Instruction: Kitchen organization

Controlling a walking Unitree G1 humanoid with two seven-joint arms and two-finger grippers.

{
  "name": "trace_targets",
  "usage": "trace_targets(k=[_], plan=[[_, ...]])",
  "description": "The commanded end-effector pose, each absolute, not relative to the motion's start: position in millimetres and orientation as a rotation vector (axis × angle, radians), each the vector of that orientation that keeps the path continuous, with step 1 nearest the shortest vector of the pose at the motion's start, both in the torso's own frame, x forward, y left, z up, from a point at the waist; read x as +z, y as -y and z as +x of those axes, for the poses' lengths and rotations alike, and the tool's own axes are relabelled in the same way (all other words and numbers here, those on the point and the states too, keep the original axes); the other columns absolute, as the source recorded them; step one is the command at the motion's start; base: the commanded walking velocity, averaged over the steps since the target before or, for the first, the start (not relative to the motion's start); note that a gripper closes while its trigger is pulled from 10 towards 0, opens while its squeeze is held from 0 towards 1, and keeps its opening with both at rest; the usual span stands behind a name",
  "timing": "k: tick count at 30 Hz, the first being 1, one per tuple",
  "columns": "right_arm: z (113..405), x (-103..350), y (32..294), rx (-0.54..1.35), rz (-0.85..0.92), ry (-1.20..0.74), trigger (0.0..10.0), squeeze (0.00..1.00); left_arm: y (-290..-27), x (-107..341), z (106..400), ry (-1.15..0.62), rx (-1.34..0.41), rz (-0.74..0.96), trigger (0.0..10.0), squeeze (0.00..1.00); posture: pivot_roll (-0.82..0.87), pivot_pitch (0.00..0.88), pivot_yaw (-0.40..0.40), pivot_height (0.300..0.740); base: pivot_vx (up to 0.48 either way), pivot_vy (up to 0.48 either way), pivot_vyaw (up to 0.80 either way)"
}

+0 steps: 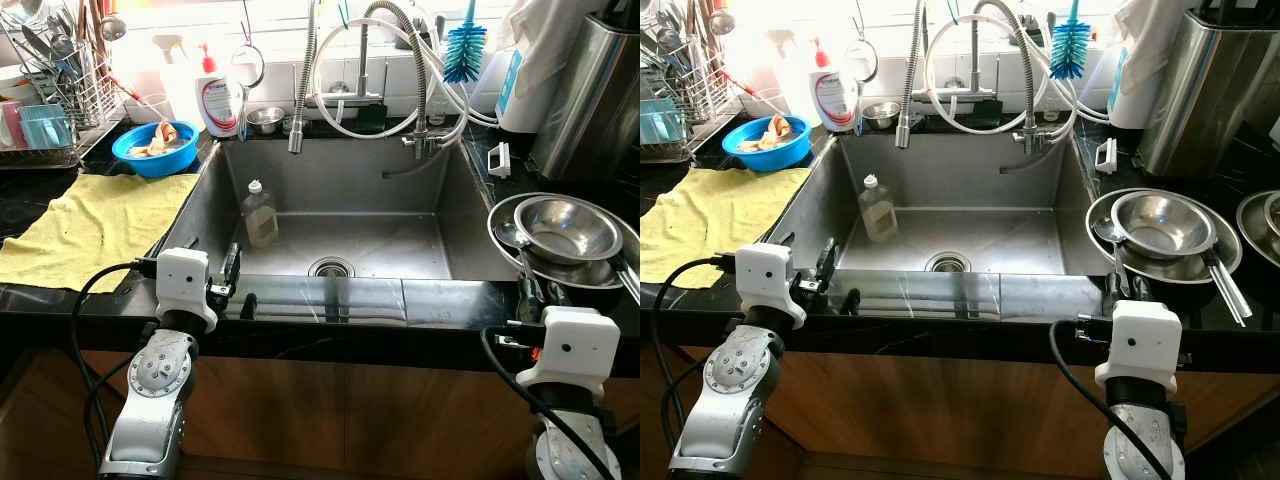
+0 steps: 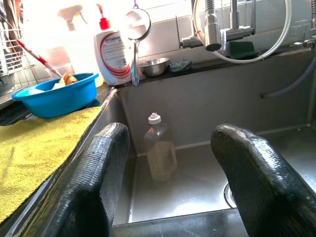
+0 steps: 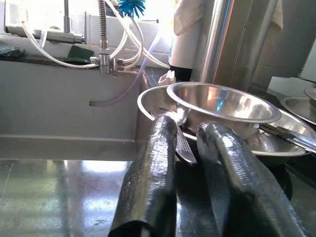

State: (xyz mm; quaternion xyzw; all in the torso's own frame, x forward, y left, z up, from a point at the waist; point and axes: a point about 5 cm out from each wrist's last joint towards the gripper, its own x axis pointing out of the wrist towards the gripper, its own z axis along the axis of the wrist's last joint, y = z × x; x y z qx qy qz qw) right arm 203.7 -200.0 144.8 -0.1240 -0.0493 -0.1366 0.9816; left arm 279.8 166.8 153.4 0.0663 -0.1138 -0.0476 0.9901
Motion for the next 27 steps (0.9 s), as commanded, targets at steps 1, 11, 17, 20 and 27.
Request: trace_targets(k=[1,11,17,20,27], plan=[[205.9,144.5,200.9,-0.278,-0.239,0.091,0.0,0.0,-168.1,156.6,280.2,0.23,-0.092,0.16,10.0,0.0,-0.13,0.0,0.075,0.74,0.0,0.0,0.0],[208.7,147.8,198.0,-0.268,-0.23,0.106,0.0,0.0,-165.8,155.2,279.3,0.229,-0.101,0.165,10.0,0.0,-0.14,0.0,0.075,0.74,0.0,0.0,0.0],[210.3,150.9,195.7,-0.257,-0.219,0.116,0.0,0.0,-163.5,155.1,278.5,0.23,-0.105,0.163,10.0,0.0,-0.14,0.0,0.073,0.74,0.0,0.0,0.0],[210.8,150.5,195.8,-0.255,-0.204,0.113,0.0,0.0,-163.3,155.5,278.8,0.232,-0.105,0.165,10.0,0.0,-0.14,0.0,0.072,0.74,0.0,0.0,0.0],[214.3,154.7,193.1,-0.247,-0.149,0.126,1.3,0.0,-164.1,156.0,278.8,0.236,-0.097,0.169,10.0,0.0,-0.14,0.0,0.071,0.74,0.0,0.0,0.0]])
